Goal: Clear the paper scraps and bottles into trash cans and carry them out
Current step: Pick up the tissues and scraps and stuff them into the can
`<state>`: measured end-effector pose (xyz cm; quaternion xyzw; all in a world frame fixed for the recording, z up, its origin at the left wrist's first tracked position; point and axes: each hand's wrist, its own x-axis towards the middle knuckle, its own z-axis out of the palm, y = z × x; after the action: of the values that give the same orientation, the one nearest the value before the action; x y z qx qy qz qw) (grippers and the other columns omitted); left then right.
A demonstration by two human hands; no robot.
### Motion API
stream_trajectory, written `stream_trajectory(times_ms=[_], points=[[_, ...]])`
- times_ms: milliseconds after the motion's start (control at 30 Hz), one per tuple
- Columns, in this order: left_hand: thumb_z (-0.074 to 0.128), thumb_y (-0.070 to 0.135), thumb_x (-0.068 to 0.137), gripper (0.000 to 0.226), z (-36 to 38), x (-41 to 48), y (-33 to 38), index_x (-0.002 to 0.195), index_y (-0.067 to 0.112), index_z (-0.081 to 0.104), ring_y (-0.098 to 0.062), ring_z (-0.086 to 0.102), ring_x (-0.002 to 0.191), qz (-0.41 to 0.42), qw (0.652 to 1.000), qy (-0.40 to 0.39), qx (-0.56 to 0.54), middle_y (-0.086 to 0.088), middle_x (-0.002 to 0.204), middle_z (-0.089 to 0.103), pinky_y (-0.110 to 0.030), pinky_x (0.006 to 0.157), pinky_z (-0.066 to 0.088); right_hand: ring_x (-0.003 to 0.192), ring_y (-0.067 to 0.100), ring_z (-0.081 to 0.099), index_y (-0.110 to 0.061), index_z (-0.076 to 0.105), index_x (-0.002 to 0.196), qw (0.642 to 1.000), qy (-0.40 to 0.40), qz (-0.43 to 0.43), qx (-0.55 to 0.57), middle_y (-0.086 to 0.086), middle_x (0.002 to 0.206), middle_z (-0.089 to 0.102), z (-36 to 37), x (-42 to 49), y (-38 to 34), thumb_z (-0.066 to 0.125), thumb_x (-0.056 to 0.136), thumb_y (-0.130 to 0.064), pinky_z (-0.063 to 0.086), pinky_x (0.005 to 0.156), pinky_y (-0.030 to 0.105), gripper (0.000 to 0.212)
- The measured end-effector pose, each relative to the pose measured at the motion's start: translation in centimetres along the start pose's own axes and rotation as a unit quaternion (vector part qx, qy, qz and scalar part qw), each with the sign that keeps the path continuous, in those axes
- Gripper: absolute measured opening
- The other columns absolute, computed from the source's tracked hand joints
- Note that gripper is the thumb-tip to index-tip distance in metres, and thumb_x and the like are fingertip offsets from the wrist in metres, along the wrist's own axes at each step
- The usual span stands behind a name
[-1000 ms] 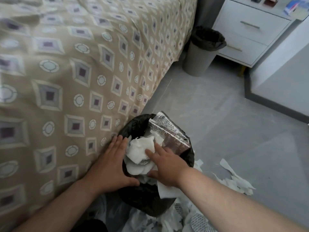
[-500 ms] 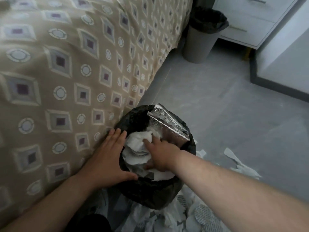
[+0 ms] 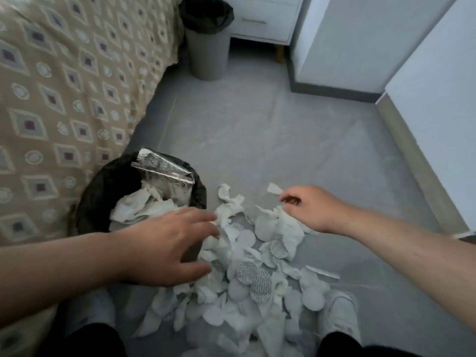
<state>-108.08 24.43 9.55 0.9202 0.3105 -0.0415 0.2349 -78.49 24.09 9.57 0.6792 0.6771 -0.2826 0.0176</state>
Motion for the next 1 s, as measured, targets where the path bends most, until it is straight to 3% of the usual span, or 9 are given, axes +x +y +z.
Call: stream_trajectory(times_ms=[100, 267, 367, 467, 633, 733, 833, 900, 1000], points=[[0.031, 0.065, 0.075, 0.074, 4.2, 4.4, 2.7, 0.139, 0.027, 0.034, -0.013, 0.024, 0.138, 0.025, 0.994, -0.104, 0.036, 0.005, 0.150, 0.026, -0.023, 0.113, 0.019, 0.102, 0.020, 0.062, -0.017, 0.064, 0.113, 0.996, -0.050, 0.067, 0.003, 0.002, 0.109, 0.068, 2.0, -0.7, 6.8, 0.054, 0.089, -0.020, 0.045, 0.086, 0.028, 0.026], [0.050, 0.047, 0.082, 0.058, 14.0, 9.2, 2.3, 0.132, 0.019, 0.037, -0.022, 0.040, 0.123, -0.077, 0.981, -0.179, 0.000, -0.002, 0.131, 0.040, -0.034, 0.100, 0.037, 0.101, 0.021, 0.061, -0.015, 0.064, 0.111, 0.990, -0.042, 0.132, 0.020, 0.003, 0.107, 0.067, 3.3, 0.0, 13.0, 0.053, 0.090, -0.019, 0.041, 0.080, 0.024, 0.025], [0.052, 0.044, 0.085, 0.072, 17.5, 11.0, 1.2, 0.144, 0.017, 0.021, -0.026, 0.022, 0.139, -0.148, 0.975, -0.166, 0.026, -0.010, 0.150, 0.021, -0.037, 0.110, 0.027, 0.100, 0.021, 0.060, -0.012, 0.064, 0.111, 0.986, -0.066, 0.149, 0.022, 0.003, 0.102, 0.065, 4.9, 0.7, 15.0, 0.052, 0.091, -0.019, 0.039, 0.076, 0.022, 0.025], [0.048, 0.053, 0.087, 0.085, 19.3, 13.2, -0.3, 0.149, 0.020, 0.001, -0.030, -0.004, 0.145, -0.226, 0.965, -0.122, 0.060, -0.013, 0.158, -0.007, -0.046, 0.116, 0.014, 0.111, 0.024, 0.057, -0.012, 0.062, 0.118, 0.983, -0.089, 0.163, 0.006, 0.007, 0.121, 0.063, 6.9, 1.2, 16.3, 0.051, 0.090, -0.020, 0.041, 0.085, 0.025, 0.031], [0.058, 0.060, 0.079, 0.097, 21.9, 15.5, -1.5, 0.147, 0.036, -0.007, -0.033, -0.011, 0.144, -0.327, 0.937, -0.116, -0.036, -0.010, 0.155, -0.024, -0.053, 0.111, 0.024, 0.118, 0.023, 0.055, -0.016, 0.055, 0.128, 0.975, -0.141, 0.171, -0.008, 0.007, 0.129, 0.059, 10.1, 1.7, 16.9, 0.051, 0.090, -0.025, 0.041, 0.093, 0.026, 0.038], [0.061, 0.048, 0.082, 0.086, 22.9, 15.8, -1.6, 0.148, 0.032, 0.008, -0.034, 0.010, 0.142, -0.313, 0.941, -0.126, -0.035, -0.013, 0.155, -0.018, -0.046, 0.106, 0.036, 0.124, 0.024, 0.051, -0.017, 0.048, 0.134, 0.975, -0.138, 0.176, -0.012, 0.008, 0.136, 0.053, 10.9, 2.6, 17.0, 0.052, 0.090, -0.025, 0.040, 0.097, 0.027, 0.045], [0.064, 0.038, 0.082, 0.059, 23.4, 15.5, -1.7, 0.132, 0.025, 0.037, -0.030, 0.031, 0.132, -0.307, 0.944, -0.101, -0.061, -0.013, 0.153, 0.008, -0.038, 0.101, 0.041, 0.125, 0.027, 0.048, -0.016, 0.043, 0.137, 0.978, -0.118, 0.172, 0.001, 0.011, 0.138, 0.049, 11.7, 4.4, 16.9, 0.052, 0.087, -0.025, 0.042, 0.098, 0.031, 0.051], [0.067, 0.032, 0.080, 0.041, 23.6, 15.3, -1.8, 0.115, 0.022, 0.047, -0.026, 0.038, 0.126, -0.310, 0.943, -0.074, -0.101, -0.007, 0.142, 0.027, -0.033, 0.097, 0.041, 0.123, 0.031, 0.049, -0.016, 0.040, 0.137, 0.980, -0.101, 0.171, 0.018, 0.015, 0.137, 0.047, 12.4, 5.8, 16.6, 0.054, 0.085, -0.025, 0.044, 0.097, 0.035, 0.055], [0.066, 0.025, 0.079, 0.025, 23.7, 15.2, -2.2, 0.092, 0.023, 0.044, -0.020, 0.049, 0.104, -0.319, 0.934, -0.051, -0.152, -0.001, 0.114, 0.041, -0.026, 0.074, 0.041, 0.130, 0.034, 0.041, -0.024, 0.024, 0.144, 0.972, -0.092, 0.212, 0.047, 0.015, 0.145, 0.031, 14.0, 8.3, 16.4, 0.059, 0.080, -0.032, 0.041, 0.102, 0.039, 0.073]])
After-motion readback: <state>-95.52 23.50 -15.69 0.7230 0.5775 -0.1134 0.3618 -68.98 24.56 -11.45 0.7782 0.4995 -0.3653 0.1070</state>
